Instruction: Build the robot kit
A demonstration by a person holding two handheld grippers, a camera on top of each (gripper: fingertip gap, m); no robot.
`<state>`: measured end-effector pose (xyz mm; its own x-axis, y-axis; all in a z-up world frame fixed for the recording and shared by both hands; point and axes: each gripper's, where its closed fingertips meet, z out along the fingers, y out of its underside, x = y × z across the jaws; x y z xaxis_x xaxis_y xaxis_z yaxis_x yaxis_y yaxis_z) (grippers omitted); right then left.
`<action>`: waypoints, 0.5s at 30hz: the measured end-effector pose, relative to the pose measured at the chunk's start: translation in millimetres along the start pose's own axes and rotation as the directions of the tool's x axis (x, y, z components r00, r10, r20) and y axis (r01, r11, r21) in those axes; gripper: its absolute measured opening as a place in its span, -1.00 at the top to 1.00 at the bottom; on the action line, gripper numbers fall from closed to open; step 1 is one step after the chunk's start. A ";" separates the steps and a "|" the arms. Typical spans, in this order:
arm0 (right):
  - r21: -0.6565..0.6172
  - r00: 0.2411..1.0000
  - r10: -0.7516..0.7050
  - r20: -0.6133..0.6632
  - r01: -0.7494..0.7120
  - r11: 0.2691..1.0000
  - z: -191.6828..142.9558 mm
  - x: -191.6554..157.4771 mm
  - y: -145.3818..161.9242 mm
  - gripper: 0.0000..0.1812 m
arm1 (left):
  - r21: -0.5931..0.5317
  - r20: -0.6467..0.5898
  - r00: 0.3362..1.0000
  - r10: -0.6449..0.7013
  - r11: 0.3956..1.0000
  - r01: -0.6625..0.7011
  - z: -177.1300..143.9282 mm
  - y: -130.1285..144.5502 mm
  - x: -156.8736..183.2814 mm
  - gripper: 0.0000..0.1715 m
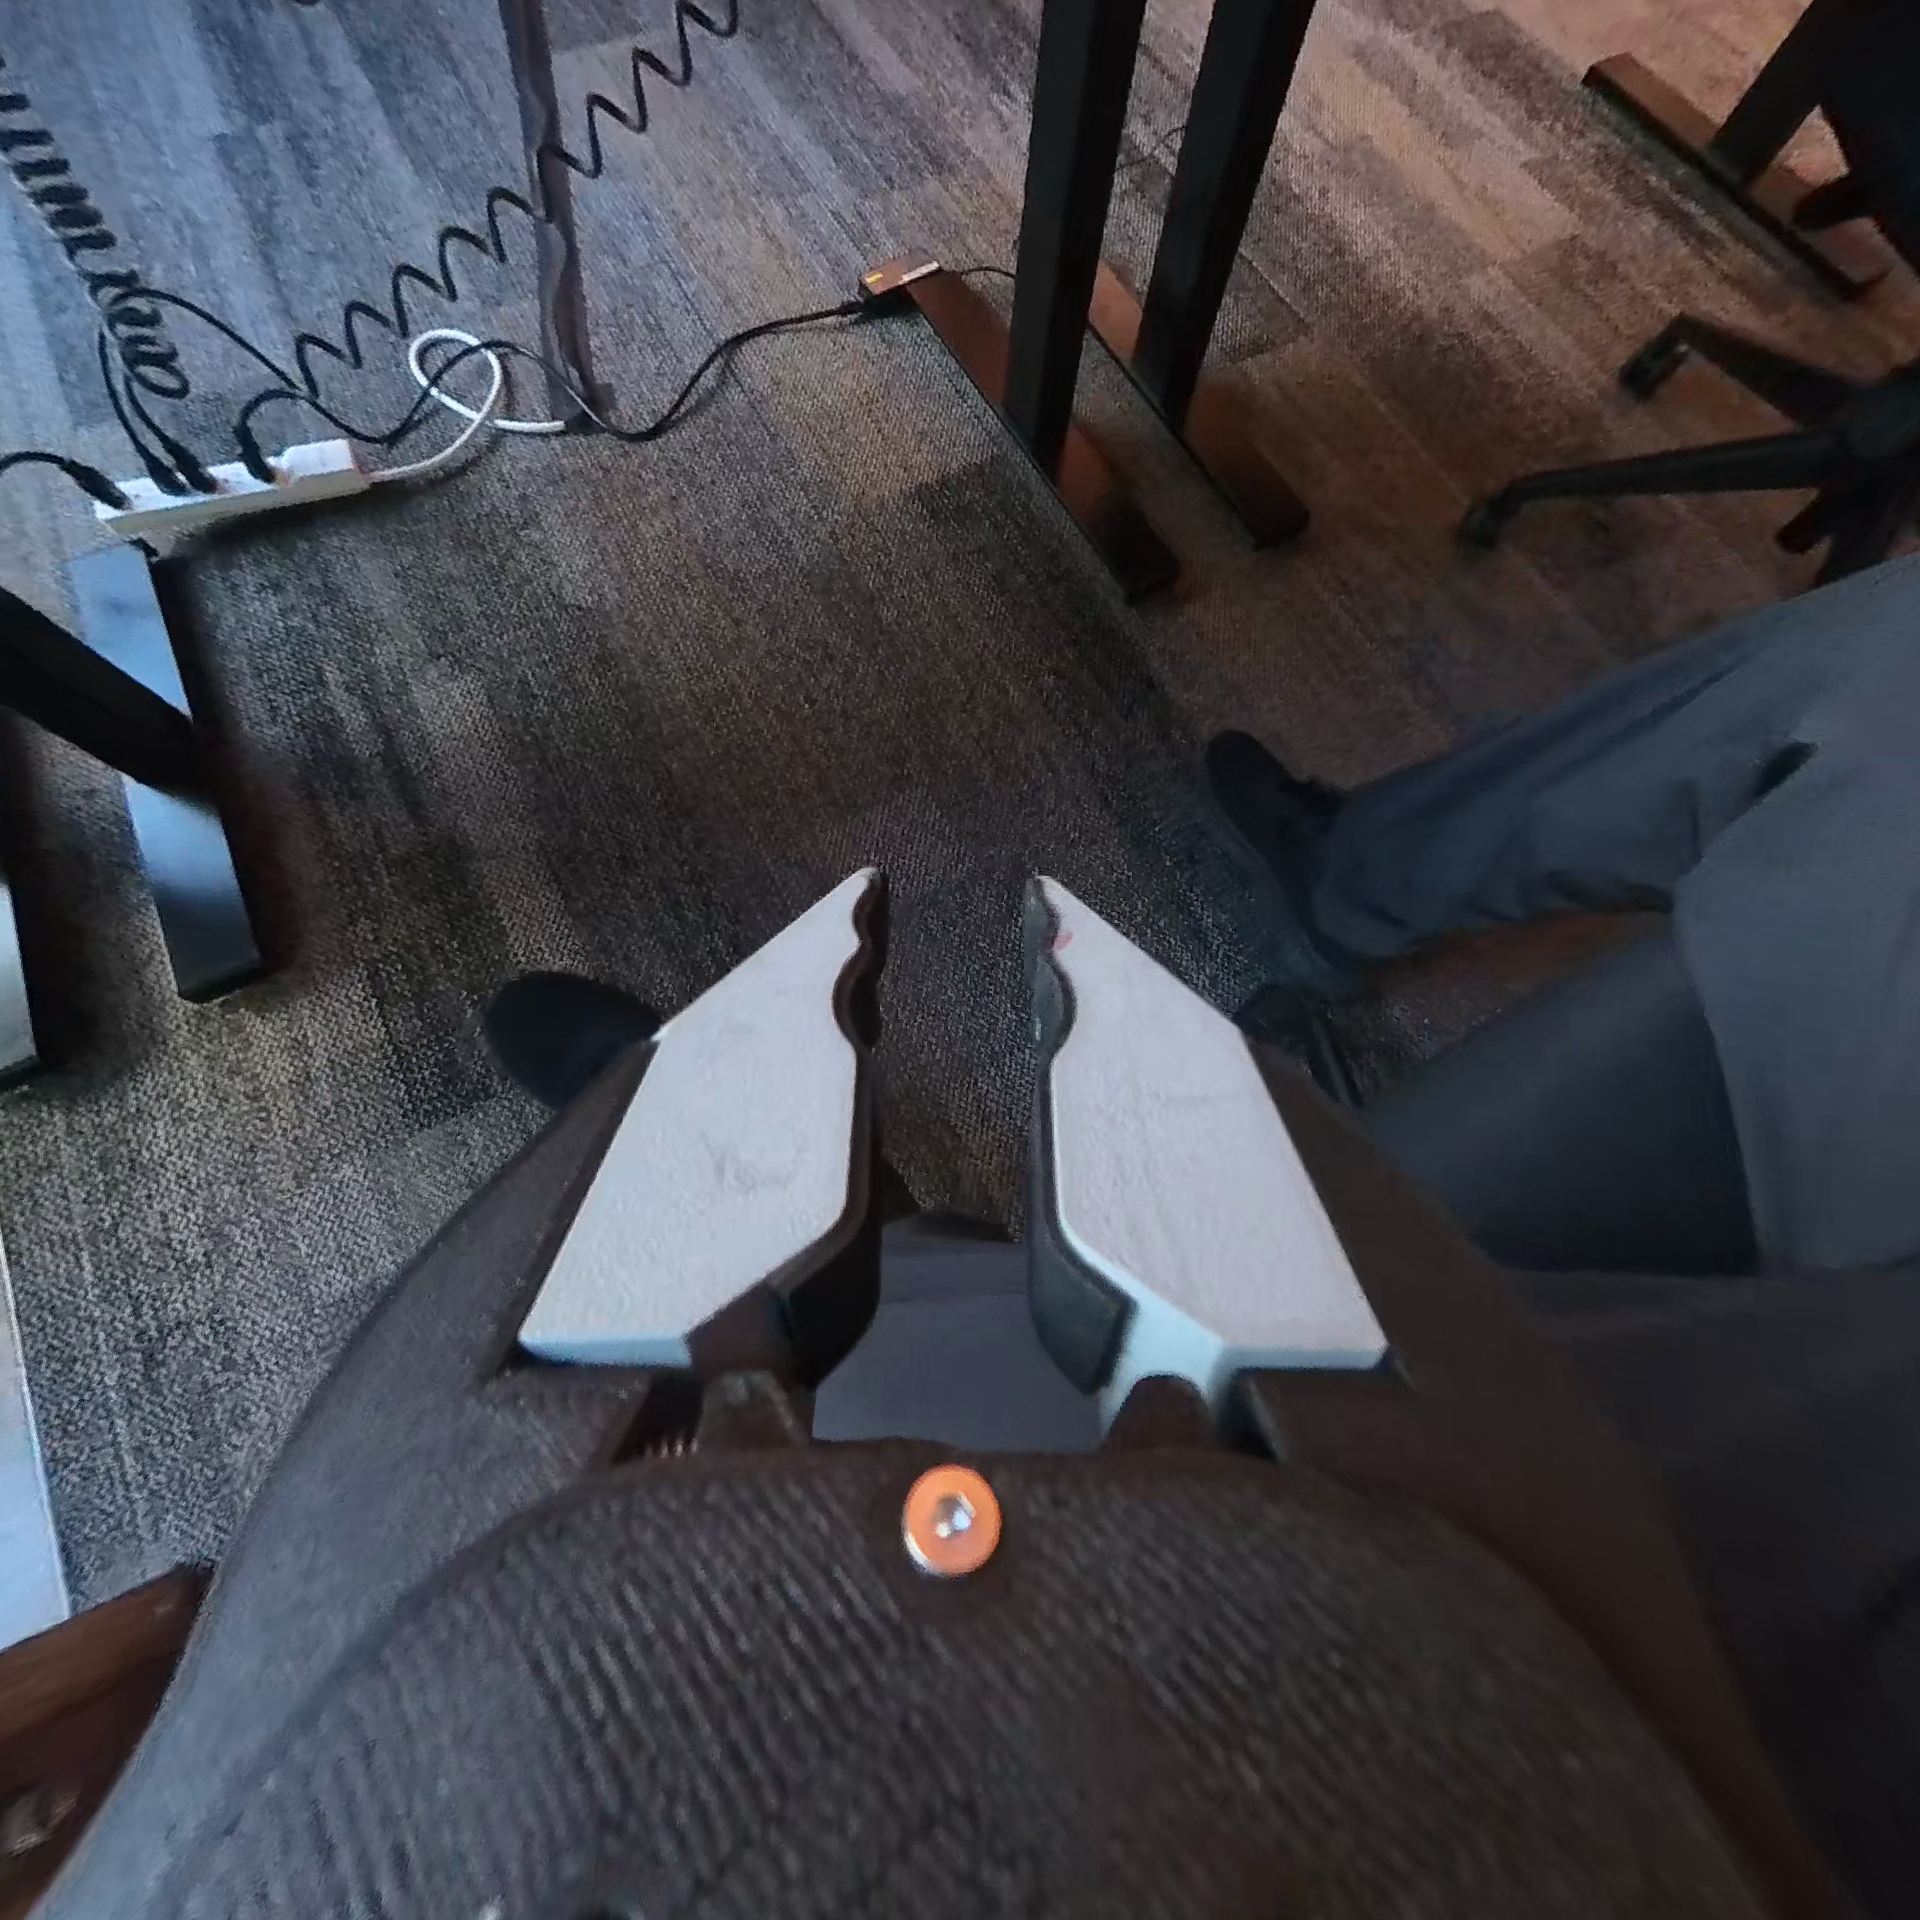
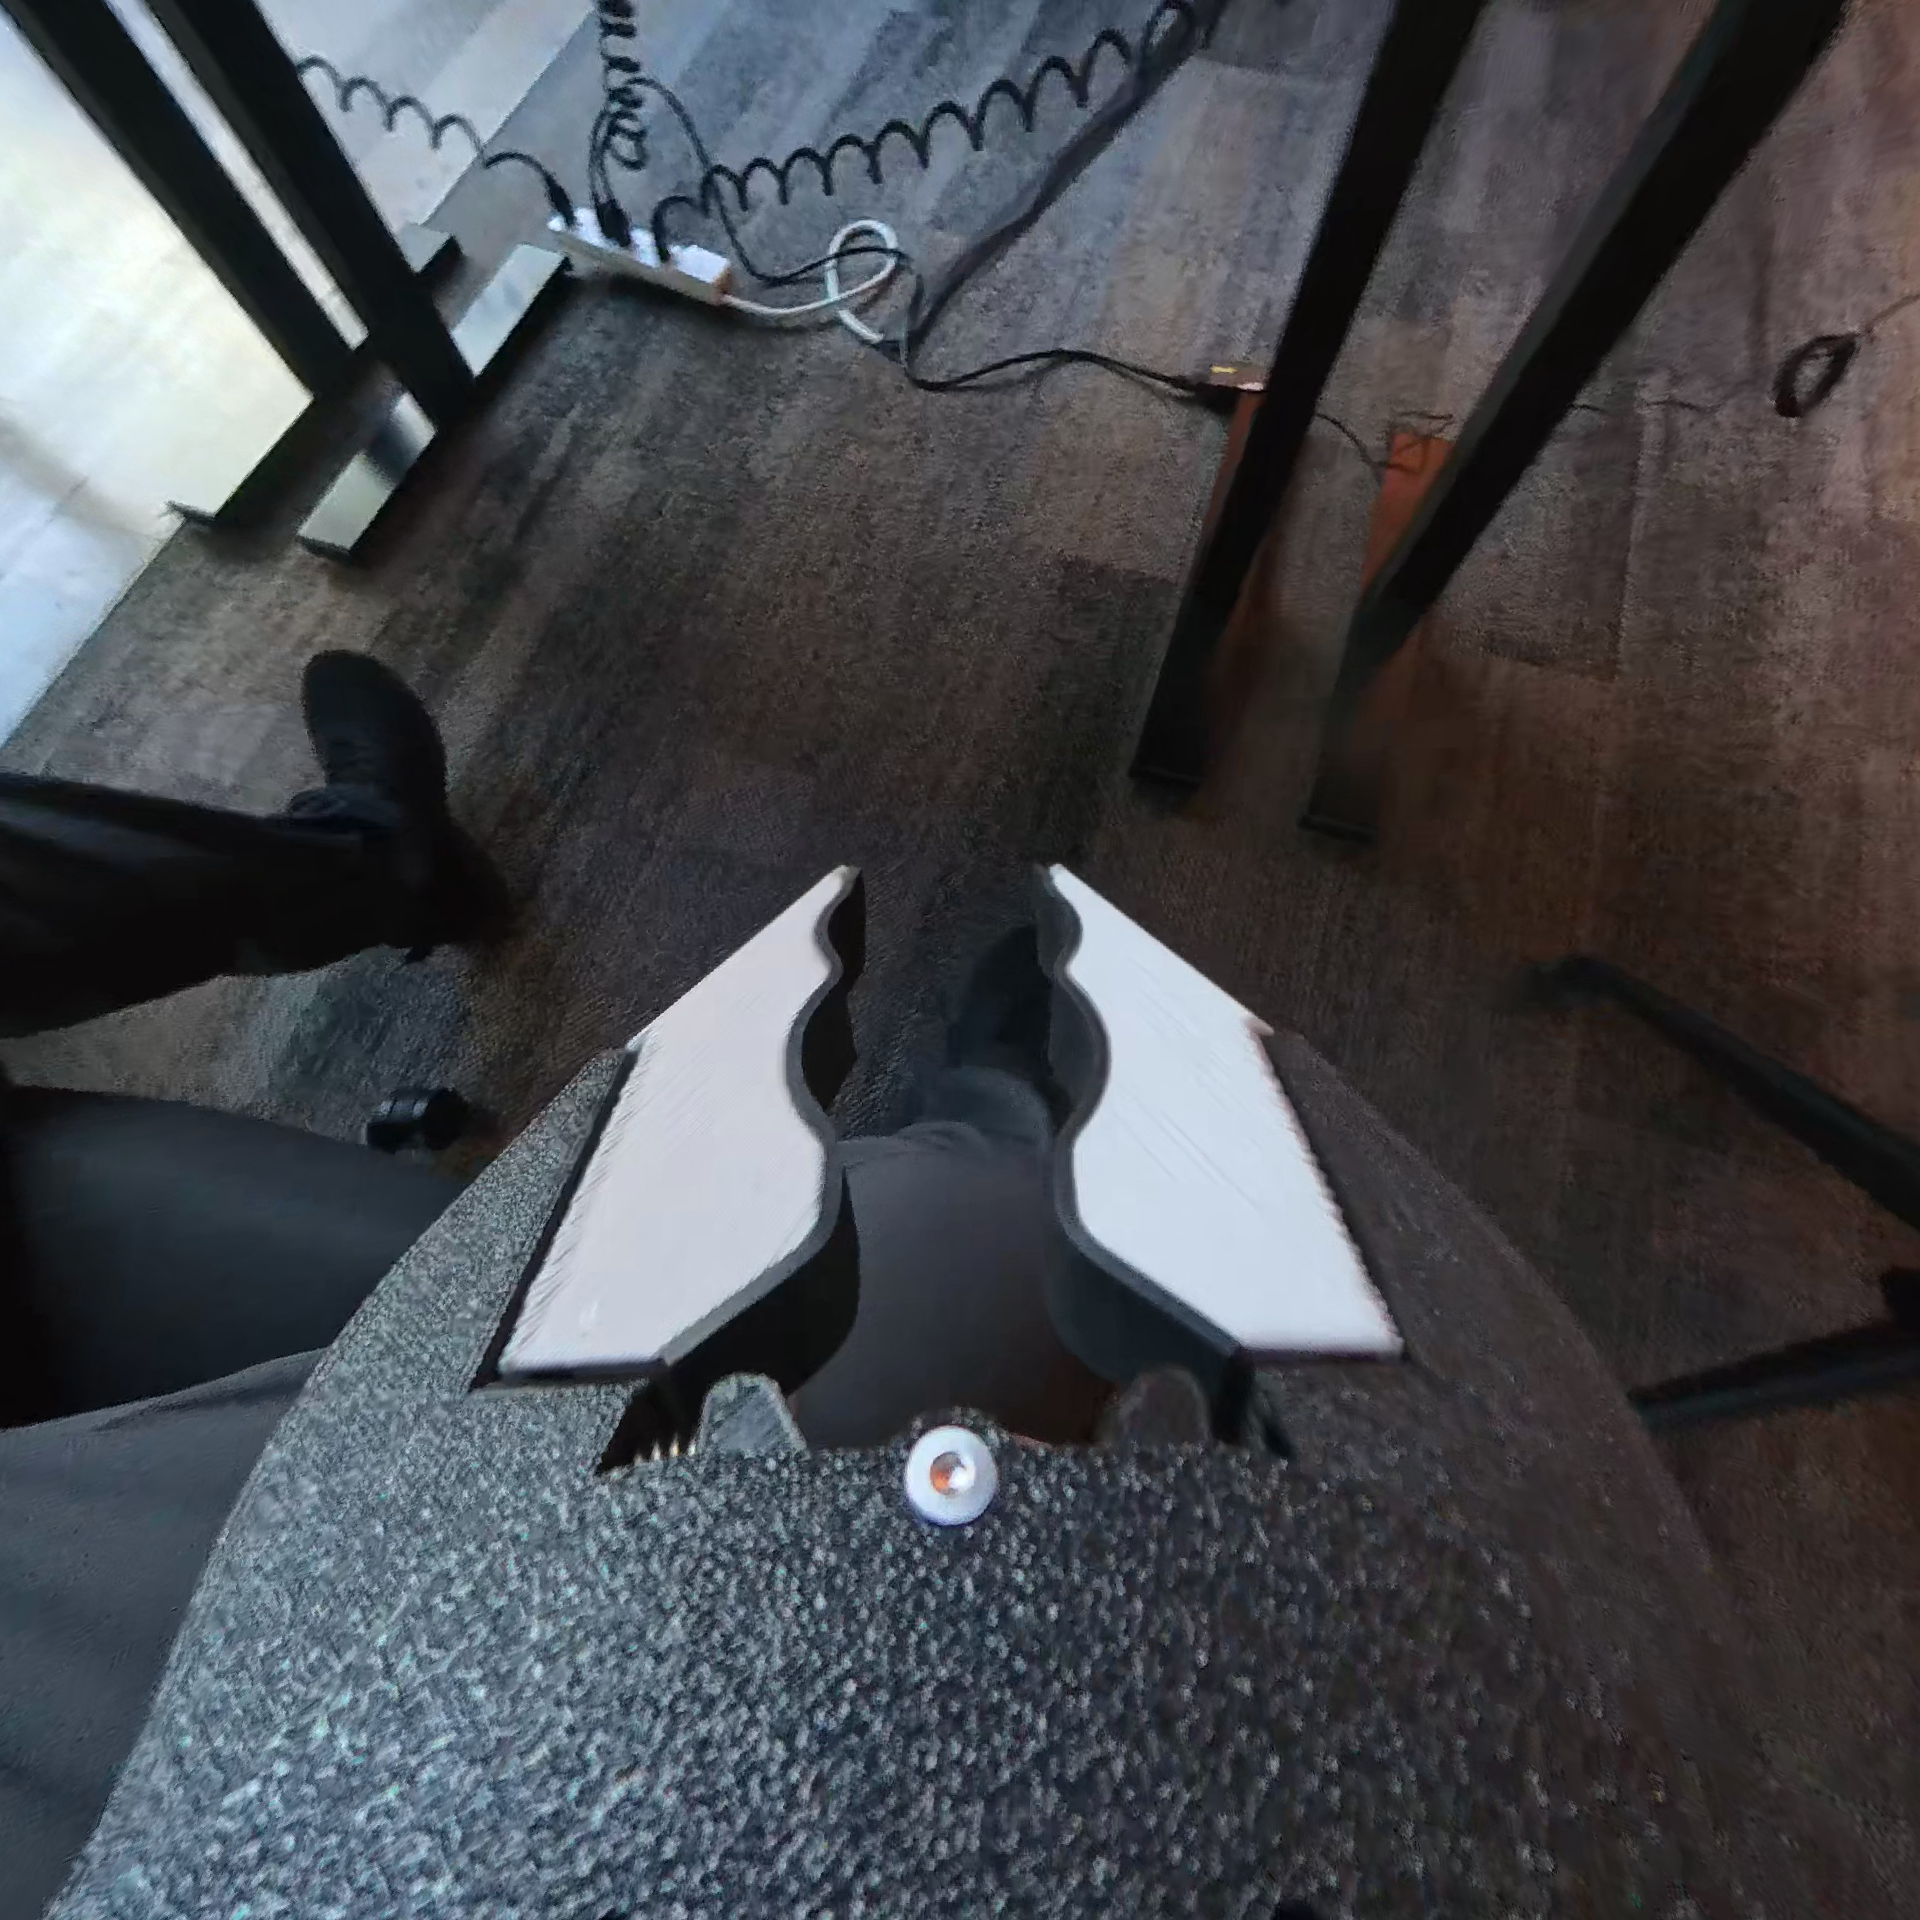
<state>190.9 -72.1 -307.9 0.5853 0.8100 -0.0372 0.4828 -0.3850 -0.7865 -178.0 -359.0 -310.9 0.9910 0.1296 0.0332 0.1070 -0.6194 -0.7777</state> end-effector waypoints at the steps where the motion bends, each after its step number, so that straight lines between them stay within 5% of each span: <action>1: 0.014 1.000 0.015 -0.018 -0.015 1.000 -3.5 5.6 -1.3 0.63 | -0.010 -0.009 1.000 0.010 1.000 -0.010 6.4 0.1 2.3 0.73; 9: 0.050 0.976 0.091 -0.199 -0.083 0.995 -20.0 52.3 12.5 0.62 | -0.087 -0.153 0.988 -0.004 0.996 -0.009 40.8 6.3 27.5 0.70; 15: -0.025 0.973 0.114 -0.201 -0.122 0.992 -6.4 64.6 37.1 0.60 | -0.086 -0.214 0.975 -0.051 0.996 0.034 55.4 -2.1 37.0 0.71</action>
<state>250.8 -36.8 -335.5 0.7557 0.6549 -0.0022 0.4242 -0.4920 -0.7602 -146.0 -310.0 -342.8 0.9784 -0.0075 0.2066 0.1467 -0.6787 -0.7196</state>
